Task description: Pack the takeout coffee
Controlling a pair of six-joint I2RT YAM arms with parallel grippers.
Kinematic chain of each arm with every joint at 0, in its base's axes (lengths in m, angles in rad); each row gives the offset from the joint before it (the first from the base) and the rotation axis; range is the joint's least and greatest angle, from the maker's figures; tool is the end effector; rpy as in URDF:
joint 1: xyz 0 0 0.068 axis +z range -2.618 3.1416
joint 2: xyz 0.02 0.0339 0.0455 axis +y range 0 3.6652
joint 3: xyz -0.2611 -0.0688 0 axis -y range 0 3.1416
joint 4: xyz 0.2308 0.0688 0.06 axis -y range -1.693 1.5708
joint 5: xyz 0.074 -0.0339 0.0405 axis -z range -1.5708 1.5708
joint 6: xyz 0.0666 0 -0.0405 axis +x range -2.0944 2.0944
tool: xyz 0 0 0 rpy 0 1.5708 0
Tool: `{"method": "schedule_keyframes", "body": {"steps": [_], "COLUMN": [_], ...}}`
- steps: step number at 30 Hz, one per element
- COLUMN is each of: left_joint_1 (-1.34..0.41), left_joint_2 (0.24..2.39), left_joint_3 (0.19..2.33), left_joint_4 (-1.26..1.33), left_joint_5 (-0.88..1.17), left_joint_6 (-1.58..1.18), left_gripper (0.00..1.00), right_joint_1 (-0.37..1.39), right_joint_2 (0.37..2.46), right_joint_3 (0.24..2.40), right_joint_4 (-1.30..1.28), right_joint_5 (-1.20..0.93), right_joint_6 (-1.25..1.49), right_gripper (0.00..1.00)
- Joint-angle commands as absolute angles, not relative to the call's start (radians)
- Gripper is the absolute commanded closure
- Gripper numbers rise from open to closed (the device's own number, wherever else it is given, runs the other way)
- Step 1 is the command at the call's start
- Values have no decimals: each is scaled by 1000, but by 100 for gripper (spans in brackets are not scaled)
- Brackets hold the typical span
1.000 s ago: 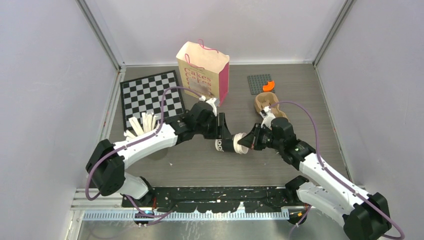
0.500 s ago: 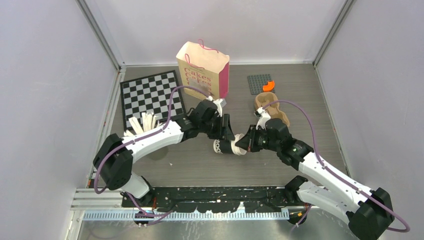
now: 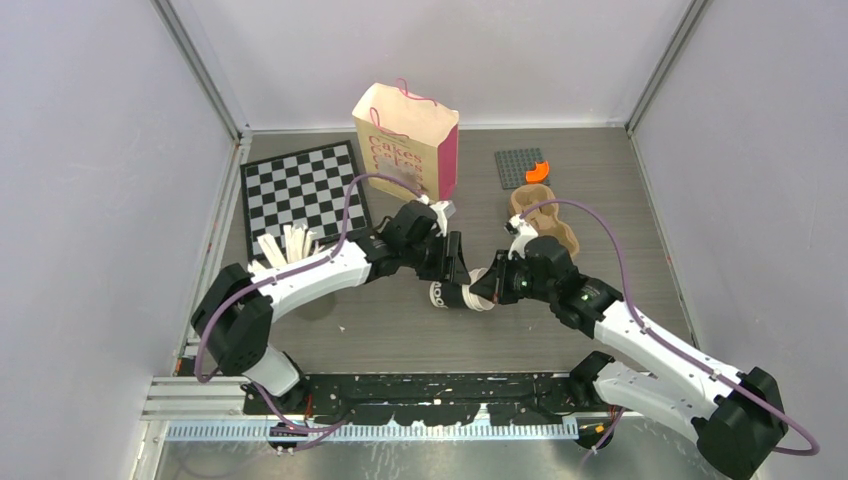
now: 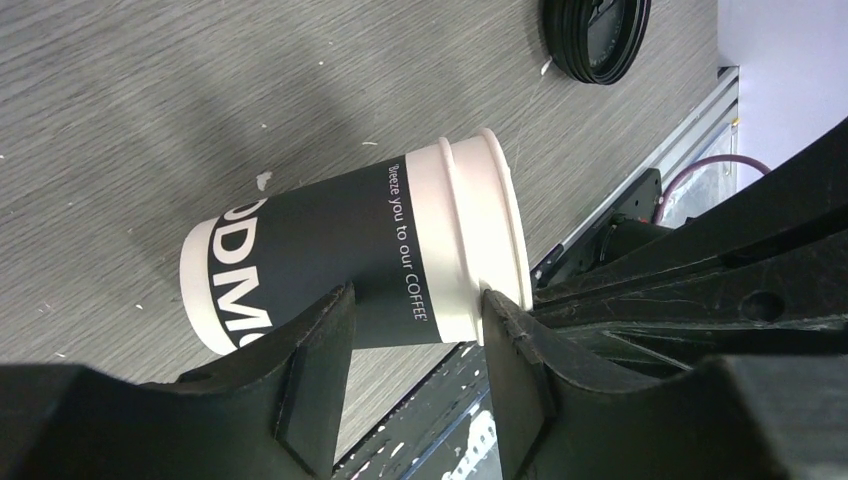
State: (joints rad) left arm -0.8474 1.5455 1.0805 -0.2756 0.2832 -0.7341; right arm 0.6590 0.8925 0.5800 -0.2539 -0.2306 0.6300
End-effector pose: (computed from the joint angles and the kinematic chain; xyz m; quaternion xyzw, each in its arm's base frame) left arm 0.2167 -0.2735 0.2316 0.1081 0.9012 -0.3746 0.1890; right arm 0.1578 0.1415 0.2284 -0.0680 0.8698 0.3679 0.3217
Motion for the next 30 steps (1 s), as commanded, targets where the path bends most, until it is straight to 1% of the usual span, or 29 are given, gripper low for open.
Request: {"method": "schedule_keyframes", "body": {"steps": [1,15,24,30], "left_joint_1": [-845,-845,-845,-845], "left_joint_2": [1568,1586,1580,1551], "left_joint_3": [1086,1100,1114,1086], "left_joint_4": [-246,-338,-387,-354], "left_joint_5": [287,229,190,176], "left_joint_6": [-714,-688,-675,-701], "left_gripper": [49,50,52,54], "right_joint_1": [670,674,675,674], "right_joint_2": [893,893,882,893], "right_joint_3": [628,655,663,678], "right_joint_4": [-217,-260,-289,-288], "right_joint_5": [-204,-174,-142,-138], "right_joint_6": [612,591,579,569], "right_gripper": [100,100,100,100]}}
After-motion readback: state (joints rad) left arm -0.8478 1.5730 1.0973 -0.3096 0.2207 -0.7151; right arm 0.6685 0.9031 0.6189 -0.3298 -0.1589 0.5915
